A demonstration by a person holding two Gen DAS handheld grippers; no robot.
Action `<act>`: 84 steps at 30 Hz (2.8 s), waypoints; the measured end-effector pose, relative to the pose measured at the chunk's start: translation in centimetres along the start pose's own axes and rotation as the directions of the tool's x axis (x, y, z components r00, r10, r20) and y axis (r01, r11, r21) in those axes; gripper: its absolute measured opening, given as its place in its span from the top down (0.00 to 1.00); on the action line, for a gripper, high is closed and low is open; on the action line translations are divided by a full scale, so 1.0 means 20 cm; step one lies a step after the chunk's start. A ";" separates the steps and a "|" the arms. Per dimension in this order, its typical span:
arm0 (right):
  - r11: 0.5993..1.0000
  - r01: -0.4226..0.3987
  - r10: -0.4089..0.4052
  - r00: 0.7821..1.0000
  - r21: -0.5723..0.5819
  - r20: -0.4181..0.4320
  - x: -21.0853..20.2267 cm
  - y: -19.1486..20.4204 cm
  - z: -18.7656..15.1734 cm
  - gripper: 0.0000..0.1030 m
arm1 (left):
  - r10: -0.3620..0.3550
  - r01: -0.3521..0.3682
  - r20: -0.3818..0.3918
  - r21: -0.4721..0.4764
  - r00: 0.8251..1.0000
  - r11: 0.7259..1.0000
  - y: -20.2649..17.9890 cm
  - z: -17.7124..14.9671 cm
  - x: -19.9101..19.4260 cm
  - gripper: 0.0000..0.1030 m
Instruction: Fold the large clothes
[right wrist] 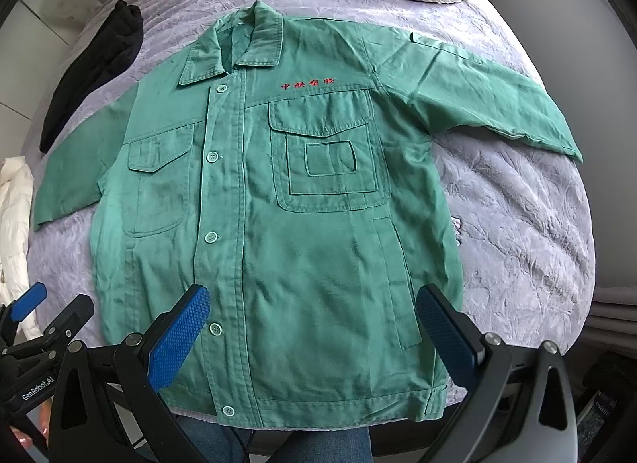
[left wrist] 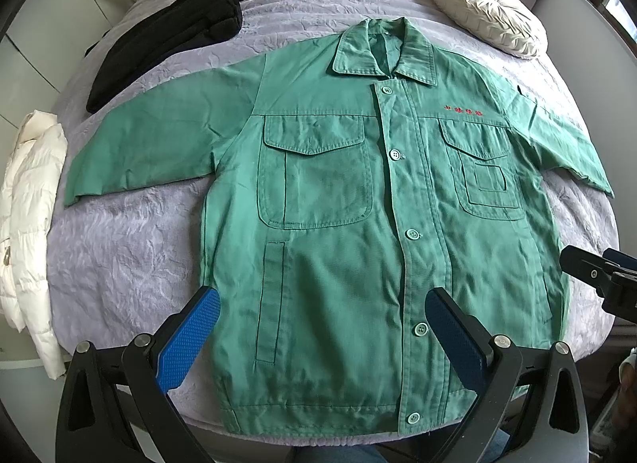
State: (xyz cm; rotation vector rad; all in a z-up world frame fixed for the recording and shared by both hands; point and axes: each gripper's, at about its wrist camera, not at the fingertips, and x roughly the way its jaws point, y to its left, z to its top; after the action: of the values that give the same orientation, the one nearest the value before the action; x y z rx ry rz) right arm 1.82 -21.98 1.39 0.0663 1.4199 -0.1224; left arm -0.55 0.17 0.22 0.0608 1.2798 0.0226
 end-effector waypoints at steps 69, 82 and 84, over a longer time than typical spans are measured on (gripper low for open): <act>0.979 -0.182 0.178 0.983 -0.097 -0.046 0.14 0.56 -0.02 0.00 | -0.143 0.142 0.020 -0.305 0.989 0.941 0.90 0.06 0.41 0.00; 0.963 -0.194 0.156 0.968 -0.188 -0.198 0.53 1.05 -0.14 0.00 | 0.007 0.096 0.159 -0.629 0.987 0.771 2.04 0.28 0.94 0.00; 0.961 -0.190 0.150 0.968 -0.202 -0.199 0.56 1.08 -0.14 0.00 | 0.008 0.118 0.181 -0.669 0.983 0.734 2.12 0.27 0.98 0.01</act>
State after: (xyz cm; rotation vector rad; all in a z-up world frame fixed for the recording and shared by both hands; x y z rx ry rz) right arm 3.27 -0.75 -10.62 0.0173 1.5956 0.1889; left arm 11.03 43.30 -14.45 -0.6034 1.0304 0.4296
